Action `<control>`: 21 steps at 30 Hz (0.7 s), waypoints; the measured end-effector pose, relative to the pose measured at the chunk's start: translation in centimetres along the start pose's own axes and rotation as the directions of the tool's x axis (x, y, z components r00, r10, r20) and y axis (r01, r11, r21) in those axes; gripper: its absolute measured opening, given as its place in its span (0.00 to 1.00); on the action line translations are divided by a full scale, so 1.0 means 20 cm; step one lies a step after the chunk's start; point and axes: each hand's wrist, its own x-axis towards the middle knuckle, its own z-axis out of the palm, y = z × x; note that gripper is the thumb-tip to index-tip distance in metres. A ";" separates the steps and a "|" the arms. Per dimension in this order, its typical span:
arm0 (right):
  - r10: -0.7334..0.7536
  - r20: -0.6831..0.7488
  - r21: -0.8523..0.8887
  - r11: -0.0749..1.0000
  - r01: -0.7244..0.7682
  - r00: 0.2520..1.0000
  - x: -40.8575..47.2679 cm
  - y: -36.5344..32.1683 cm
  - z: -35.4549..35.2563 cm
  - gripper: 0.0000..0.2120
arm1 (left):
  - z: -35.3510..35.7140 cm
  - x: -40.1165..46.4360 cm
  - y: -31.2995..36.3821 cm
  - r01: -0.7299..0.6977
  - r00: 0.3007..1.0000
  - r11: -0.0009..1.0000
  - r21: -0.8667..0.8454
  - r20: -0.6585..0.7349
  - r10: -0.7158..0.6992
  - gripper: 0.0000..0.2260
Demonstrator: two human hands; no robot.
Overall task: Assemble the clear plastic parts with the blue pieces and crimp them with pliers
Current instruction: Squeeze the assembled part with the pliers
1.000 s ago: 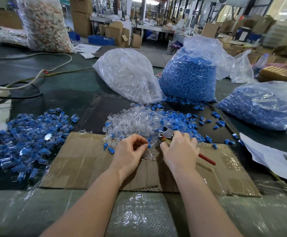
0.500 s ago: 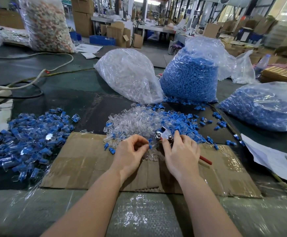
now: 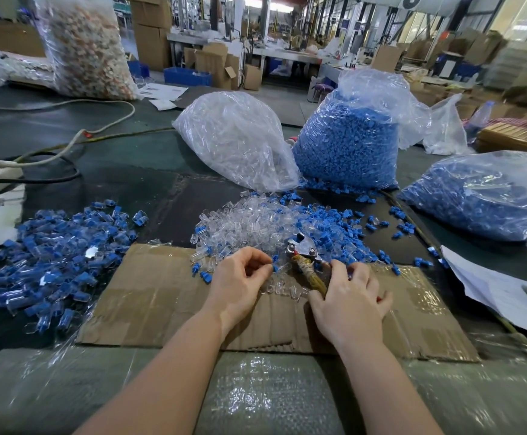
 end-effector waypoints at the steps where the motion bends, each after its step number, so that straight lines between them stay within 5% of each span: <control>1: -0.018 -0.032 -0.001 1.000 0.018 0.999 -0.01 0.00 0.00 0.27 | 0.00 0.00 0.00 0.003 1.000 1.000 -0.007 -0.006 -0.003 0.09; 7: -0.185 -0.094 0.072 0.979 0.192 0.978 -0.01 0.00 -0.06 0.18 | 0.00 0.02 -0.01 0.044 0.997 0.988 -0.151 -0.055 -0.053 0.06; 14: -0.299 0.281 0.575 0.813 0.089 0.912 -0.02 -0.03 -0.19 0.12 | 0.00 0.05 -0.02 0.198 0.966 0.862 -0.466 -0.055 -0.252 0.05; 21: -0.391 0.405 0.627 0.776 0.059 0.826 -0.04 -0.04 -0.25 0.09 | 0.00 0.06 -0.01 0.204 0.962 0.854 -0.479 -0.064 -0.266 0.06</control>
